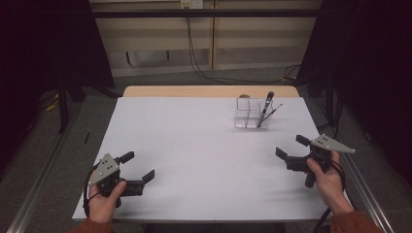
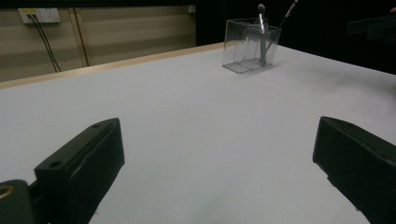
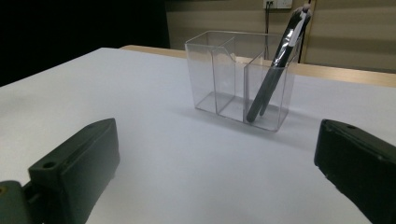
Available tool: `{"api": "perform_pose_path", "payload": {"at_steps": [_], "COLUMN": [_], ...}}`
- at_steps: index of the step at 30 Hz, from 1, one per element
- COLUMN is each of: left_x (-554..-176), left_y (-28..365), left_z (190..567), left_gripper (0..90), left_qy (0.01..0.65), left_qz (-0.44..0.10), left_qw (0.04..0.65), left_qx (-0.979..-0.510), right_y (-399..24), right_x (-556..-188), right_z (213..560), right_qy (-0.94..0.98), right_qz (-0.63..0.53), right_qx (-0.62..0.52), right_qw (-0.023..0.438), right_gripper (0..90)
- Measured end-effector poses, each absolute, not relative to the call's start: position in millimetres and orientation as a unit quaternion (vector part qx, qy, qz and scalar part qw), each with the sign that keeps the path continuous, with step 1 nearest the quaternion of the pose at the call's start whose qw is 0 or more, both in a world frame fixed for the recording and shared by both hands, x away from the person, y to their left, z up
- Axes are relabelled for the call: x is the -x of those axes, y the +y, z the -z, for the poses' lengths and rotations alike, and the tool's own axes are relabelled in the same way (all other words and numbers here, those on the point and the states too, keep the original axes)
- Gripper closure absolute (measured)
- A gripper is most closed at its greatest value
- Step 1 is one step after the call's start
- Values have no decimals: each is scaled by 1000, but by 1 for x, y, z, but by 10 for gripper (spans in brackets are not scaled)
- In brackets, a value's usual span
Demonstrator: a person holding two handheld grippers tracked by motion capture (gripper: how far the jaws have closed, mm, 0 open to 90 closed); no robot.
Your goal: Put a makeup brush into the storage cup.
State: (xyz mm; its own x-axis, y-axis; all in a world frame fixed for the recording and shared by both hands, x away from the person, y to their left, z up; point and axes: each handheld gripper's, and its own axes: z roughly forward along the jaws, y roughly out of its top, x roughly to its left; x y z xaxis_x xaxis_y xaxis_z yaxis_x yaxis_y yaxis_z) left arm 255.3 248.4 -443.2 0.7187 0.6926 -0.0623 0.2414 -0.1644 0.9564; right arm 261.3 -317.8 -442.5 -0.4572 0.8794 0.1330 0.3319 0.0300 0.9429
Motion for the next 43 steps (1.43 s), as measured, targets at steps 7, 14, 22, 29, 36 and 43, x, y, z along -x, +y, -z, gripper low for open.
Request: {"api": "perform_pose_path", "payload": {"at_steps": [7, 14, 22, 29, 36, 43], "left_x": [-254, -252, -249, -246, -243, -244], "left_y": [247, 249, 251, 252, 255, 254], "left_z": [443, 444, 445, 445, 446, 445], "left_gripper": [23, 22, 21, 21, 21, 21], "left_qy": [320, 324, 329, 332, 335, 335], "left_qz": [-194, -195, -200, -201, -204, -205], "left_qw": [590, 591, 587, 585, 577, 582], "left_qx": [-715, -713, -712, -712, -717, -712], "right_y": [-321, -321, -318, -313, -315, -314], "right_x": [-247, -233, -215, -205, -206, -208], "right_z": [447, 452, 454, 454, 456, 456], "right_qy": [656, 655, 653, 659, 661, 663], "right_qz": [-539, -538, -536, -541, -539, -541], "right_qx": [-458, -460, -450, -437, -440, -437], "right_qw": [263, 266, 290, 286, 281, 278], "right_gripper": [0, 0, 5, 0, 0, 0]}}
